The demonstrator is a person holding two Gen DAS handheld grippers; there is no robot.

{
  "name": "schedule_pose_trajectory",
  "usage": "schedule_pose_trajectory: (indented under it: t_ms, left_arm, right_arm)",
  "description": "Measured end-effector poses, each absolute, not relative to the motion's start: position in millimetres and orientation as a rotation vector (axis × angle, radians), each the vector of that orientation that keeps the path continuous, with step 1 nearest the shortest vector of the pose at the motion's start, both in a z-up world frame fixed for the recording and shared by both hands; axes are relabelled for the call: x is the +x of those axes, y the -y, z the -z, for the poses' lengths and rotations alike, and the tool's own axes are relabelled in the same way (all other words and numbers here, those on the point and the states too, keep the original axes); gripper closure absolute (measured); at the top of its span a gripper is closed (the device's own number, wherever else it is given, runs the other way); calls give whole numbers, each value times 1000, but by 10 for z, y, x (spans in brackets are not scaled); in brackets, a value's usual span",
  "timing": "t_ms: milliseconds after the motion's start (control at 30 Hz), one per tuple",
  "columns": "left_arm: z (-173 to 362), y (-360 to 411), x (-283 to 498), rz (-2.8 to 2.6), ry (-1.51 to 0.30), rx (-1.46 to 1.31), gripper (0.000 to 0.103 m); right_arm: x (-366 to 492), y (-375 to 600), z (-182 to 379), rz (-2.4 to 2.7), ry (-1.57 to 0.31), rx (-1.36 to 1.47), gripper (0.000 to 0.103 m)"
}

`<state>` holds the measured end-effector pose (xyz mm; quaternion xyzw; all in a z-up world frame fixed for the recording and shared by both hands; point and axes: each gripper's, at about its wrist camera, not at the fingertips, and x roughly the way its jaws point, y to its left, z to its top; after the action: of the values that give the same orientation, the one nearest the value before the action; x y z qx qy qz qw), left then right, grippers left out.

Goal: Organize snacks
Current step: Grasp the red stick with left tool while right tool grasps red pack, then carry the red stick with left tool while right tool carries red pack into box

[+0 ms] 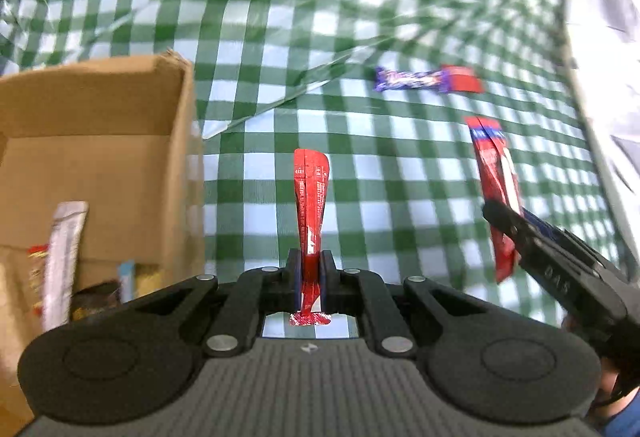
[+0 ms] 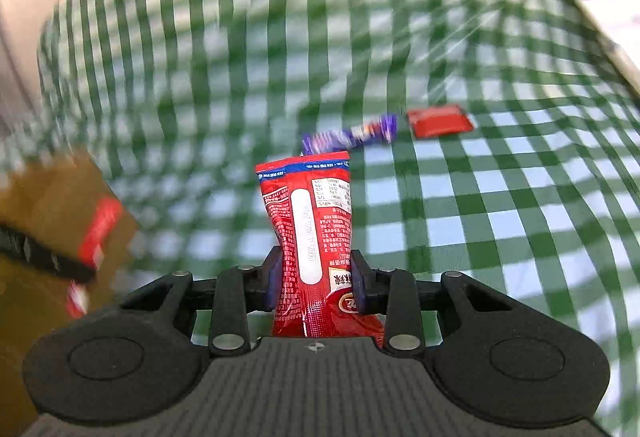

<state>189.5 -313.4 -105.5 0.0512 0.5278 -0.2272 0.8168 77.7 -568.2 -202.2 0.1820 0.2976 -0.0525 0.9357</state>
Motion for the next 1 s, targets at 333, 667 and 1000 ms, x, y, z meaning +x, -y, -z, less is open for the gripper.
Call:
schedule_pose_trajectory:
  t_ms: [333, 667, 1000]
  left_arm:
    - [223, 1991, 902, 476, -942, 158, 94]
    - [8, 753, 197, 337, -837, 114, 94]
    - [-94, 131, -163, 302, -774, 35, 94]
  right_arm:
    - [-316, 4410, 1120, -39, -473, 531, 67]
    - [-903, 3116, 787, -200, -547, 559, 67]
    - [-1097, 2550, 471, -232, -532, 456, 67]
